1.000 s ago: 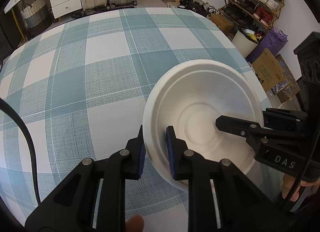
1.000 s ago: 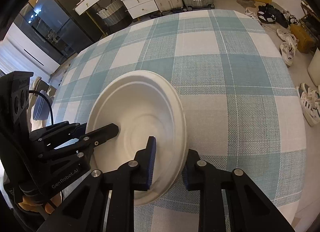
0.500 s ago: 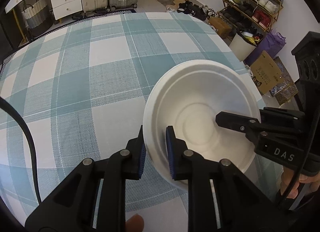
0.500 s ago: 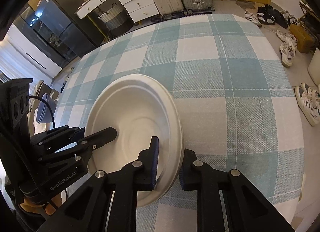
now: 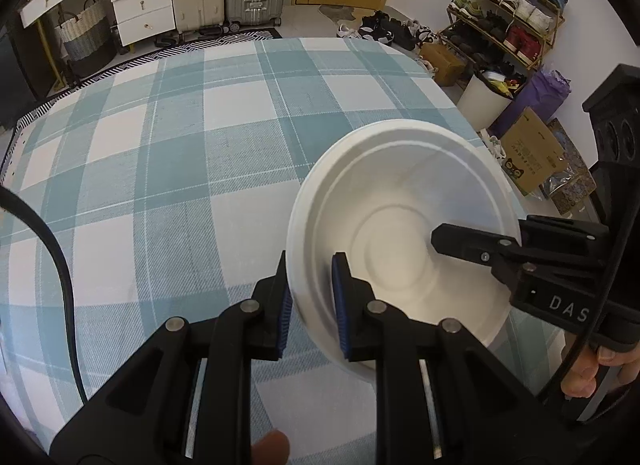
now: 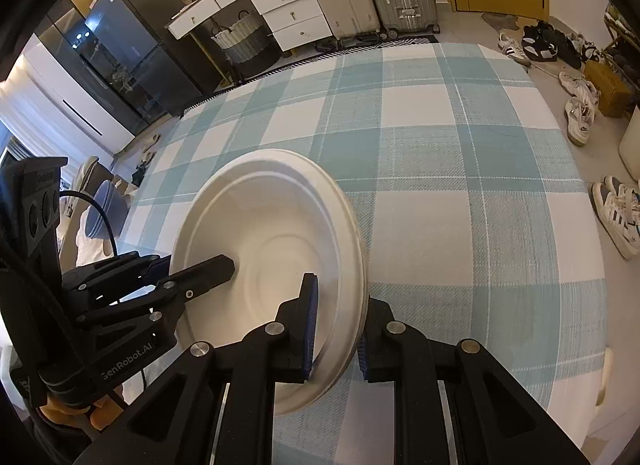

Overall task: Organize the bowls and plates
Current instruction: 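Carry the bowl stack with both grippers and lower it onto the beige plates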

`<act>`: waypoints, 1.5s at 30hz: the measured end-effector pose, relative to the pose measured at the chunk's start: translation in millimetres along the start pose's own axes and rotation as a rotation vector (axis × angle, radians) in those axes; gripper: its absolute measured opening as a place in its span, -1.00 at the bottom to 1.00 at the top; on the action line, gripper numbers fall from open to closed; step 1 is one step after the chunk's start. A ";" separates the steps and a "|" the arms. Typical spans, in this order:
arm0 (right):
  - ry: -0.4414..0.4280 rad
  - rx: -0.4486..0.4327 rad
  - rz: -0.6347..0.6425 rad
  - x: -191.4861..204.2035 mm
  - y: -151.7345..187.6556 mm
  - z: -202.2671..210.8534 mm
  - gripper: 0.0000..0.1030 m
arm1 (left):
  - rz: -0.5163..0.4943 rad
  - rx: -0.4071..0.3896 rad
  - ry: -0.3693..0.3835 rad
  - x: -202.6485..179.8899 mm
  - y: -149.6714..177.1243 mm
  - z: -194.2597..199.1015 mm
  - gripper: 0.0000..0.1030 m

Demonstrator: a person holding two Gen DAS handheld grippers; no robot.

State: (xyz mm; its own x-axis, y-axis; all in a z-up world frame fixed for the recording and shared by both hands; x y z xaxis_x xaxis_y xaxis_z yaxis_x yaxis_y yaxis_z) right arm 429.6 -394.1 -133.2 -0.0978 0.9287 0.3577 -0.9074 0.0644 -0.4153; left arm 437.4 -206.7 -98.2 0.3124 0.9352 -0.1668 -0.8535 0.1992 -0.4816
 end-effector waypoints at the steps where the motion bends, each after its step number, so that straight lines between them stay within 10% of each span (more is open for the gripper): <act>1: 0.002 -0.004 0.004 1.7 1.4 2.3 -0.66 | 0.001 -0.002 0.001 -0.2 2.3 3.5 -0.70; 45: -0.025 -0.046 0.048 81.8 148.1 106.9 -0.66 | -0.063 -0.084 0.009 -36.1 162.2 172.8 -0.75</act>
State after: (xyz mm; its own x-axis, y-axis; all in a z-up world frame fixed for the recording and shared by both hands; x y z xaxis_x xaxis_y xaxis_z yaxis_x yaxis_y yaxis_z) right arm 243.5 -347.6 -76.0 -0.1519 0.9217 0.3570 -0.8819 0.0367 -0.4700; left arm 215.7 -157.6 -21.7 0.3681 0.9189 -0.1418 -0.7944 0.2316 -0.5614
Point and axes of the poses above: each gripper's, at about its wrist camera, not at the fingertips, and z roughly against the way its jaws point, x to its left, y to its underside, the point moved 5 cm from there along -z, roughly the way its jaws point
